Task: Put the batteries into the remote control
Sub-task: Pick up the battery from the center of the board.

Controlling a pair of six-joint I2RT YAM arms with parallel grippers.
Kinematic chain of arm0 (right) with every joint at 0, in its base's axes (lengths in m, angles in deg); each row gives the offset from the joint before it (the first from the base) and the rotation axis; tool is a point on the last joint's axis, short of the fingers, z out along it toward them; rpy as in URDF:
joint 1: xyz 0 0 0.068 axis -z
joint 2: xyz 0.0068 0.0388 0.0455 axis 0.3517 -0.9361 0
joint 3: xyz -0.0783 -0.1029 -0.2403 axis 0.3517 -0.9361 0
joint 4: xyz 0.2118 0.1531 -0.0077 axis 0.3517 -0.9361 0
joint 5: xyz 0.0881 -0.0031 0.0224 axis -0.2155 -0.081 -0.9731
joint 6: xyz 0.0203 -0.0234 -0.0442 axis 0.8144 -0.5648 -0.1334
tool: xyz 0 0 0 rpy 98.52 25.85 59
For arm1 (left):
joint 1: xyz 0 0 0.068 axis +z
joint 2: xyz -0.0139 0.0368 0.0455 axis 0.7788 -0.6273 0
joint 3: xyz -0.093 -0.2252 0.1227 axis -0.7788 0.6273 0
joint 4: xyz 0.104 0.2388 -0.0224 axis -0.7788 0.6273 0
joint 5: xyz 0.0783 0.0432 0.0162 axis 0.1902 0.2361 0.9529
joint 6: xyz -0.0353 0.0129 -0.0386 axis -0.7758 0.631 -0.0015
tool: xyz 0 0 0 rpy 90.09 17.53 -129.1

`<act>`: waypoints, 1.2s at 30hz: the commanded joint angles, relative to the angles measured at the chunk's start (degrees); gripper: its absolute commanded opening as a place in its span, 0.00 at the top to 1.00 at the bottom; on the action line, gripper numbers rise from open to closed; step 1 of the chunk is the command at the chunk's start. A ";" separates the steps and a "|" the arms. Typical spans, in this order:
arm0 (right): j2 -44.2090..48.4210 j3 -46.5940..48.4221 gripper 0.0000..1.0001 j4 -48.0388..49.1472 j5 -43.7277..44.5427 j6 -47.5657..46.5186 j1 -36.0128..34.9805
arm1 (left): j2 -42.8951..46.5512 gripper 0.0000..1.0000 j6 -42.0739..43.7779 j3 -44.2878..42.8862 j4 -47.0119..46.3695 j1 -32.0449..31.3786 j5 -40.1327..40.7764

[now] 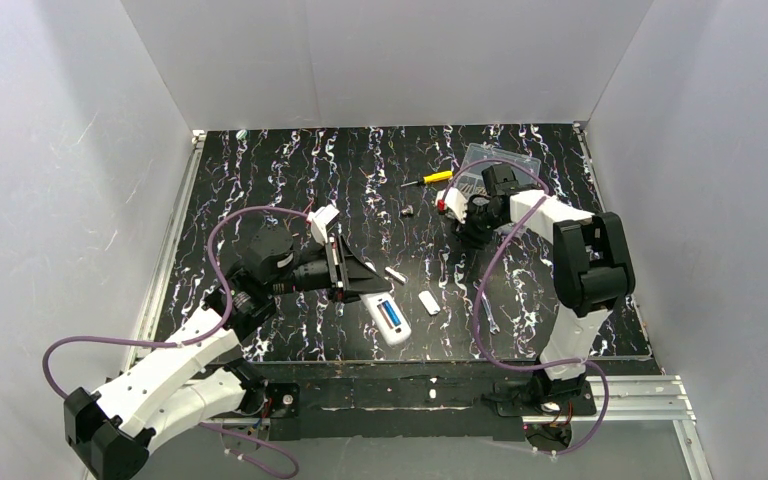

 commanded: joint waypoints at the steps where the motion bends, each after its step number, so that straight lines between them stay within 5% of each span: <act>1: -2.13 3.91 0.54 -1.16 1.10 0.17 -0.51 | 0.62 1.00 -1.30 0.05 -4.60 1.01 -3.67; 36: -1.36 11.25 0.64 -8.67 1.39 -0.21 -1.81 | 0.41 1.00 -4.42 1.23 -8.10 4.14 -5.68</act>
